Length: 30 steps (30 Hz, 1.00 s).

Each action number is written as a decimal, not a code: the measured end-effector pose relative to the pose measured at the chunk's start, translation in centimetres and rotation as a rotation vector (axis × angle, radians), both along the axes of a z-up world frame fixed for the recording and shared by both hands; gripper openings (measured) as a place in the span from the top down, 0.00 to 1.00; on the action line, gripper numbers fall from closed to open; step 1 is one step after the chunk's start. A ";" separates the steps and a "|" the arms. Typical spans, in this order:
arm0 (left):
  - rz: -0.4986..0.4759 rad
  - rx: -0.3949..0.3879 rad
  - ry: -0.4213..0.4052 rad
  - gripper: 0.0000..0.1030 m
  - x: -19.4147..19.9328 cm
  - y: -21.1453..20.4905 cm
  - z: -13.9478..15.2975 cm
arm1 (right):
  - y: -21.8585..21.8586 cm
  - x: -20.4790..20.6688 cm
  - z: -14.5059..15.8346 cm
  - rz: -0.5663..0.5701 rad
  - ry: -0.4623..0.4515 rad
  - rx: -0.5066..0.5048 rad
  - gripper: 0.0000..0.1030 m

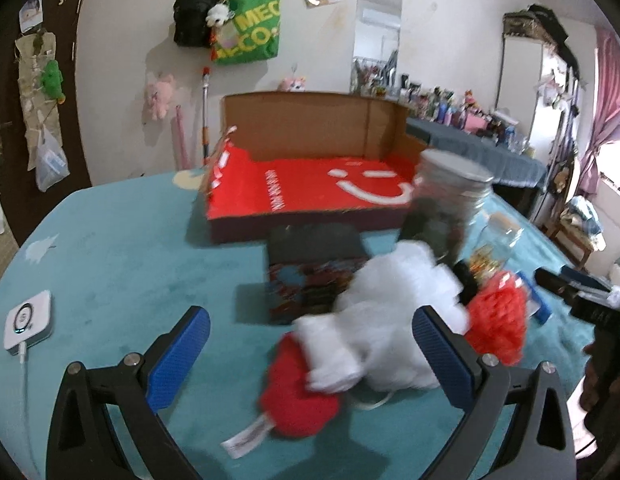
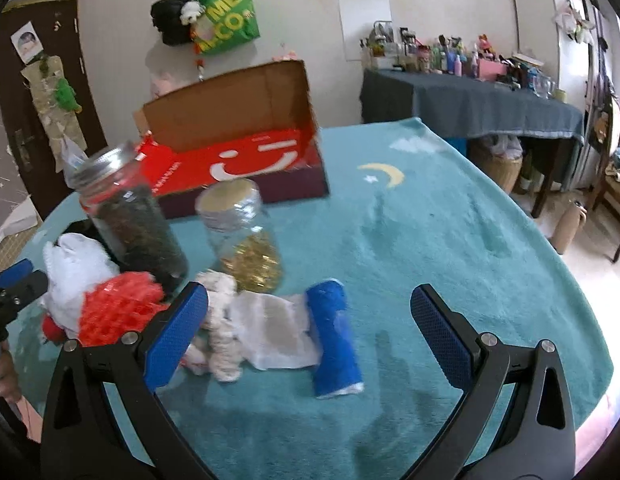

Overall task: Organize soft objects
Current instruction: 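Grasp the small white puff with the left tool while the right tool grasps the blue cylinder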

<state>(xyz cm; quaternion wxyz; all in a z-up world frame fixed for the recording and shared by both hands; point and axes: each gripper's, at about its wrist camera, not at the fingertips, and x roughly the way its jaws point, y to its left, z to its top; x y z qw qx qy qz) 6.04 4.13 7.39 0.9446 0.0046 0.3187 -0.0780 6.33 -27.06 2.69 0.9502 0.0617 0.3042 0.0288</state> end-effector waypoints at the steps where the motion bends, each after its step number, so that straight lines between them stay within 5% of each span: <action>1: 0.005 0.008 0.013 0.00 -0.2 0.4 -0.2 | -0.3 0.0 -0.1 -0.006 0.010 -0.009 0.00; 5: 0.009 0.009 0.058 0.04 -0.2 1.6 -0.7 | -1.1 0.1 -0.6 -0.012 0.030 -0.031 0.00; 12: -0.041 -0.026 0.107 0.28 0.7 1.5 -1.6 | -1.2 0.2 -1.9 0.014 0.061 -0.051 0.09; 14: -0.059 -0.022 0.103 0.38 0.9 1.0 -1.7 | -1.0 0.2 -2.3 0.025 0.066 -0.062 0.28; 15: -0.069 -0.016 0.100 0.49 1.0 0.7 -1.8 | -0.9 0.3 -2.7 0.034 0.075 -0.058 0.36; 16: -0.077 -0.010 0.102 0.67 1.2 0.5 -1.8 | -0.9 0.4 -3.0 0.041 0.089 -0.053 0.54; 17: -0.086 -0.004 0.109 0.72 1.3 0.3 -1.9 | -1.0 0.5 -3.4 0.054 0.104 -0.034 0.66; 19: -0.099 -0.014 0.099 0.87 1.2 0.1 -1.7 | -1.2 0.2 -3.3 0.057 0.083 -0.021 0.78; 30: -0.131 -0.018 0.048 0.89 1.2 -0.2 0.3 | 0.2 -0.6 -0.4 0.100 -0.019 -0.051 0.87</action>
